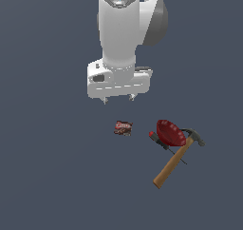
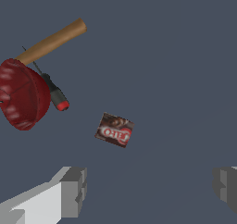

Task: Pick up a designated object from a clutter of objects.

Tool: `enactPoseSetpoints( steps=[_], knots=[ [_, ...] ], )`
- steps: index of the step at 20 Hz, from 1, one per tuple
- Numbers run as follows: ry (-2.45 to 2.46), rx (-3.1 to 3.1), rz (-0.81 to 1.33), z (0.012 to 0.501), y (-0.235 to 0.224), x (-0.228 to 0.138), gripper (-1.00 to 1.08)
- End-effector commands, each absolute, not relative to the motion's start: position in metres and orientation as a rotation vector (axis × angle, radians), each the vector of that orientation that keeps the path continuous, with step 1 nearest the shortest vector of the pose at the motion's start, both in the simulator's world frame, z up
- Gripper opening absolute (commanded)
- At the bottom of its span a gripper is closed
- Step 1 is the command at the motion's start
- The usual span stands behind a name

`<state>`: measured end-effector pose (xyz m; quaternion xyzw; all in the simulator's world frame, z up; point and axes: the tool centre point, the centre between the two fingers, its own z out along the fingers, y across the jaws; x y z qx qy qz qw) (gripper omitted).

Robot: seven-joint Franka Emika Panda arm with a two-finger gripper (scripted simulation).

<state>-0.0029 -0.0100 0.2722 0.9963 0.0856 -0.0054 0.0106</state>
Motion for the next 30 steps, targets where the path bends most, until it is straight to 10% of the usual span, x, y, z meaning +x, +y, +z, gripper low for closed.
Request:
enactPoseSetpoints(
  steps=[1,30],
  knots=[
    [0.367,3.097,-0.018,0.26,-0.01,-0.002,1.0],
    [1.539,2.72,-0.02,0.12,0.002,-0.011,1.0]
  ],
)
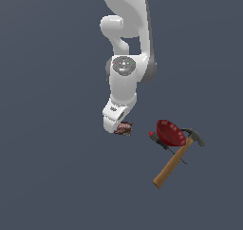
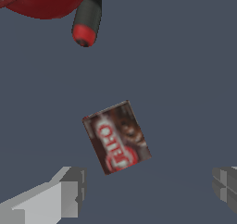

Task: Pick up a designated object from a clutter of objects.

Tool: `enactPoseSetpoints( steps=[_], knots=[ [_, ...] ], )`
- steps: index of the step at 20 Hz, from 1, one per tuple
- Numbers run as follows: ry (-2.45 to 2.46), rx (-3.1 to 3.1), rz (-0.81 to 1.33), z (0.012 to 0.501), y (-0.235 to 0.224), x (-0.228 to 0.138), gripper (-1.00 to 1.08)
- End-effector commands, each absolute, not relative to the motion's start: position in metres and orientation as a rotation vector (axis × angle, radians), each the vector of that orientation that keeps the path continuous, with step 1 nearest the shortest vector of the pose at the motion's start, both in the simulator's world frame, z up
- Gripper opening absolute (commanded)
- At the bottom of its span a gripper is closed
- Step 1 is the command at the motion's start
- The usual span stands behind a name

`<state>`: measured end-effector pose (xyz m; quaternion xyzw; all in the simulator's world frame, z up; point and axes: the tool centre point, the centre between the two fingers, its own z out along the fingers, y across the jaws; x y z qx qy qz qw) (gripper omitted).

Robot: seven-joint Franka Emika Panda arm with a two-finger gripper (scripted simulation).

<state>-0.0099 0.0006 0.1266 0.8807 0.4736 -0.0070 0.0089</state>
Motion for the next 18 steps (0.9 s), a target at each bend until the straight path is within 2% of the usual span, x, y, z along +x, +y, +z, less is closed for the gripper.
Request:
enactPoseSetpoints(
  steps=[1,18],
  knots=[
    [1.577,2.7,-0.019,0.115,0.002,-0.013,1.0],
    [1.965,2.45,-0.001,0.068,0.01,-0.028,1.0]
  ],
)
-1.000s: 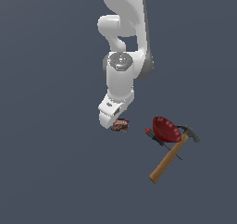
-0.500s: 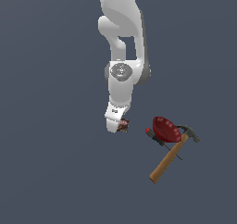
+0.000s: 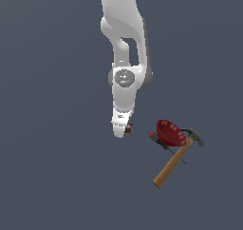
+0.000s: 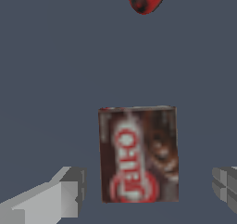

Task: Pick up a designated object from a clutter of objects.

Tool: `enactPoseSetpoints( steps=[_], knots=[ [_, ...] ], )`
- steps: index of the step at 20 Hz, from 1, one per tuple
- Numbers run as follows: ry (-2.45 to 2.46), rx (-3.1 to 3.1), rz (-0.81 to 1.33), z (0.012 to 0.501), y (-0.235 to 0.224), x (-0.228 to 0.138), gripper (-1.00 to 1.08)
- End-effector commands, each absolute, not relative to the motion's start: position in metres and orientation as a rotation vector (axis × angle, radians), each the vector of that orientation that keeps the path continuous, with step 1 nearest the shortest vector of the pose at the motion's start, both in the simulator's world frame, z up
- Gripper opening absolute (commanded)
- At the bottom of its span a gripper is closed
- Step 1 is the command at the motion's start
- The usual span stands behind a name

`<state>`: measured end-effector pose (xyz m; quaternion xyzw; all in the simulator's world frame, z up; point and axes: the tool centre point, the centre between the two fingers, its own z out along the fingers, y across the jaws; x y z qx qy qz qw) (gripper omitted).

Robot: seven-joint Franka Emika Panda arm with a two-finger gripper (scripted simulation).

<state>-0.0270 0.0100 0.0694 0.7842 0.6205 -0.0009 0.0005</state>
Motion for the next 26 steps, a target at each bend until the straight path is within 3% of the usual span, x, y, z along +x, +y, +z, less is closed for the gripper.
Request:
enactPoseSetpoints(
  steps=[1,24,25,26],
  knots=[
    [1.971,2.446,-0.001,0.067,0.011,-0.028,1.0],
    [1.979,2.44,0.0,0.016,0.011,-0.029,1.0],
    [1.979,2.44,0.0,0.016,0.011,-0.029,-1.0],
    [1.979,2.44,0.0,0.016,0.011,-0.029,-1.0]
  ],
)
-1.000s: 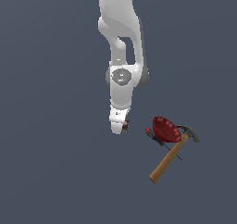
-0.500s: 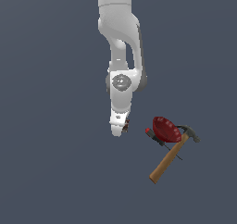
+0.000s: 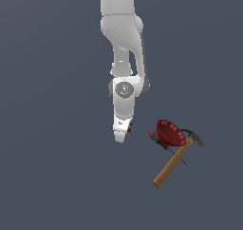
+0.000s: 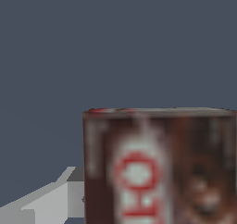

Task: Pick up a designated object from a clutter of objects.

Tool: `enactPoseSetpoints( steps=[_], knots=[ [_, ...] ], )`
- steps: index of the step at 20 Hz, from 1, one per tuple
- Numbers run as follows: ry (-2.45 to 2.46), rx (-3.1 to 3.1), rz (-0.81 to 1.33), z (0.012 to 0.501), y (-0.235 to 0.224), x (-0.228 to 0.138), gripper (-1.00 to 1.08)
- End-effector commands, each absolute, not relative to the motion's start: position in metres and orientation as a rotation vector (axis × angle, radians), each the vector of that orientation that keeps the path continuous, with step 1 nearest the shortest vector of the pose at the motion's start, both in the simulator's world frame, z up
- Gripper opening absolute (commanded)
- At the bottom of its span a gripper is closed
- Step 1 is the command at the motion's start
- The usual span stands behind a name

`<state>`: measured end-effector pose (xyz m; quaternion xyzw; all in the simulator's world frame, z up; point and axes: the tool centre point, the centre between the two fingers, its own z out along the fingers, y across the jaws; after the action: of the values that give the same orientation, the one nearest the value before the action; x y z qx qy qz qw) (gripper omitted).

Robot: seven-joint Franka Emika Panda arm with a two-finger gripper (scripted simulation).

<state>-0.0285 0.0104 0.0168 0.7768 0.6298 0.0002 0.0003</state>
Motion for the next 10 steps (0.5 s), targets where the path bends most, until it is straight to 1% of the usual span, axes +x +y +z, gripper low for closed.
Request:
enactPoseSetpoints(
  steps=[1,10],
  knots=[
    [1.979,2.44,0.0,0.0156,0.0106,-0.0288,-1.0],
    [1.979,2.438,0.002,0.017,0.0107,-0.028,-1.0]
  ],
)
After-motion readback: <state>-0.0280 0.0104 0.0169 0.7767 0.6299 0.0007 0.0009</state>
